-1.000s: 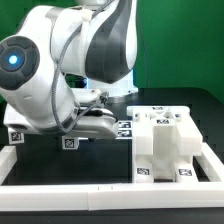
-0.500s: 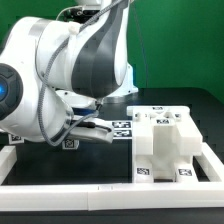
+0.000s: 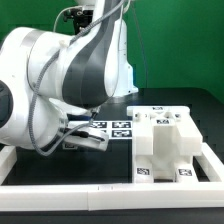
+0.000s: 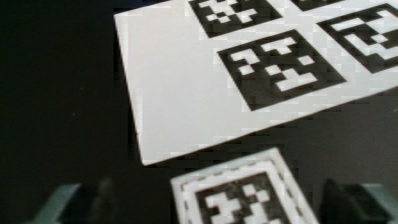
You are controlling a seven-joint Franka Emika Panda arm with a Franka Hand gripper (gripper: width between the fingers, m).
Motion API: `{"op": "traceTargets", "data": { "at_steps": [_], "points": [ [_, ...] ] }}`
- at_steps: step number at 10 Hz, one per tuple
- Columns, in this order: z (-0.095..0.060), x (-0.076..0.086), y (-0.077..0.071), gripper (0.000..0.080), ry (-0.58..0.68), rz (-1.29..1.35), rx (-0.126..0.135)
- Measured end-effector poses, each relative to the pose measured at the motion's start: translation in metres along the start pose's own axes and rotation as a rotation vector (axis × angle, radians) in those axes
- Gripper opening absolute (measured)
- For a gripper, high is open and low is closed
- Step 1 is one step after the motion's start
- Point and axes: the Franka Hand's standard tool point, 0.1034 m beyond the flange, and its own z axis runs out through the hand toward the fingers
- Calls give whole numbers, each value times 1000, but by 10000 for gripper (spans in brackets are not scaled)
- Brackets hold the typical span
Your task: Assemble chair
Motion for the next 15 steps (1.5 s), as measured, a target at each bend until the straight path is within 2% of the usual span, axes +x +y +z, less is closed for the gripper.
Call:
{"op": "traceTargets", "data": {
  "at_steps": [1, 2, 3, 4, 5, 6, 7, 8, 9, 10, 11, 12, 13, 14, 15],
  "points": [
    [0, 0, 0, 411, -1, 0, 0],
    [0, 0, 0, 411, -2, 0, 0],
    [0, 0, 0, 279, 2, 0, 1],
    [-4, -1, 0, 279, 19, -5, 0],
    [-17, -11, -1, 280, 29, -23, 6],
    [-40, -27, -2, 280, 69, -48, 24],
    [-63, -37, -7, 280, 167, -78, 26],
    [-83, -56, -15, 280, 293, -116, 14],
    [-80, -63, -16, 280, 374, -128, 18],
    [-77, -58, -14, 281, 411, -125, 21],
    [-83, -52, -16, 281, 486, -128, 18],
    [-87, -54, -20, 281, 538, -129, 20],
    [-112, -63, -40, 281, 647, -153, 2],
    [-139, -79, -65, 281, 773, -211, -16],
    [-152, -94, -85, 281, 858, -210, -3]
  ]
}}
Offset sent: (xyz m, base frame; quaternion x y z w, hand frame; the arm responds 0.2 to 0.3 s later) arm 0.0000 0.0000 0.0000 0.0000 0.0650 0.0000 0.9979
